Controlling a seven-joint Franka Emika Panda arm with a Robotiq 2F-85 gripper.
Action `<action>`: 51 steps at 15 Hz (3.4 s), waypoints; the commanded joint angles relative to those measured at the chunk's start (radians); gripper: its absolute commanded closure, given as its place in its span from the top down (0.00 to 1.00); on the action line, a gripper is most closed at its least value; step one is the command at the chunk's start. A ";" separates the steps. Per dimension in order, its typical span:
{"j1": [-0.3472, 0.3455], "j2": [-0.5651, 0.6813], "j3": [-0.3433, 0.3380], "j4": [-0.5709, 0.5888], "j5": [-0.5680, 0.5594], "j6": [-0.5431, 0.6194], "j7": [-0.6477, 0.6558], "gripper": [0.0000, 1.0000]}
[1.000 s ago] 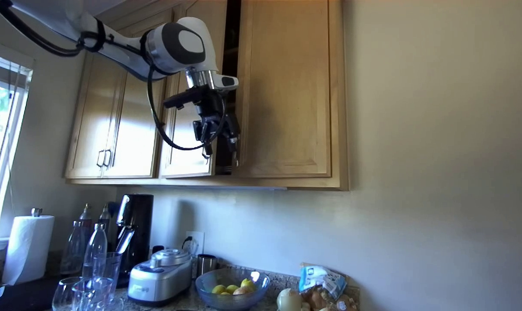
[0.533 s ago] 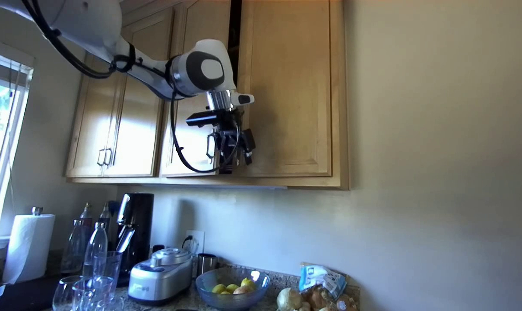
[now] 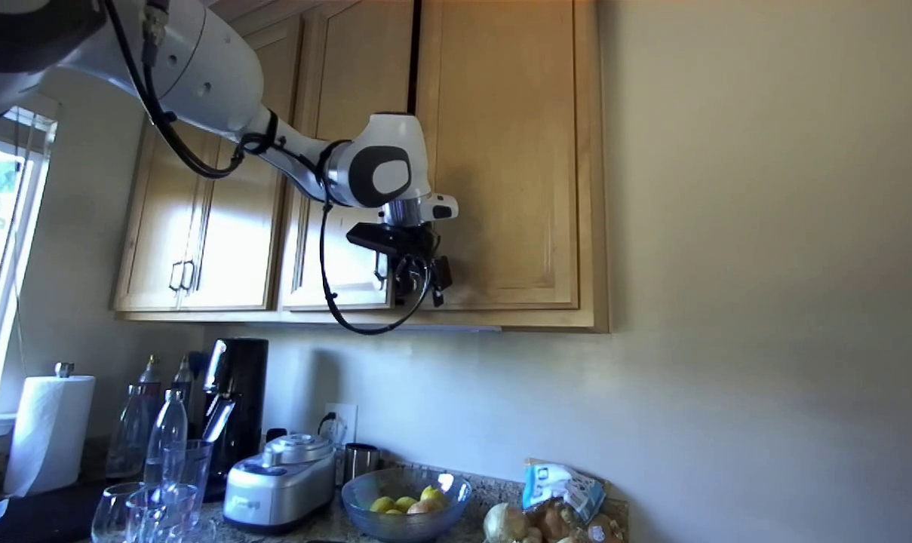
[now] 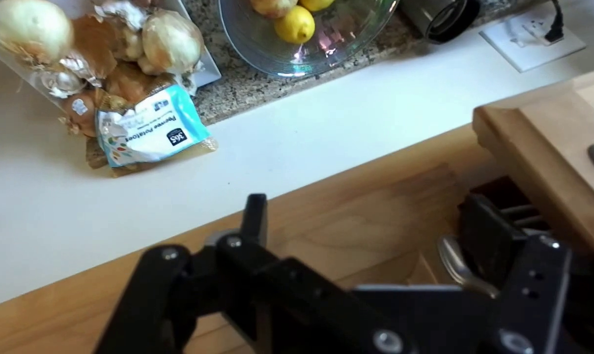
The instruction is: Open the top left cabinet door
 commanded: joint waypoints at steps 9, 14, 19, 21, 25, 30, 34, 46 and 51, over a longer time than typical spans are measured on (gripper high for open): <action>0.034 0.038 -0.022 0.038 0.466 -0.090 -0.317 1.00; 0.027 -0.006 -0.022 0.024 0.489 -0.236 -0.340 1.00; 0.082 -0.031 0.044 0.056 0.442 -0.445 -0.323 1.00; 0.102 -0.039 0.073 0.062 0.401 -0.429 -0.310 1.00; 0.116 -0.109 0.118 0.007 0.234 -0.272 -0.283 1.00; 0.106 -0.170 0.141 -0.054 0.031 -0.062 -0.099 1.00; 0.079 -0.150 0.163 -0.064 -0.170 0.080 0.100 1.00; 0.057 -0.156 0.160 -0.044 -0.392 0.060 0.311 1.00; 0.050 -0.124 0.148 -0.013 -0.390 0.068 0.305 1.00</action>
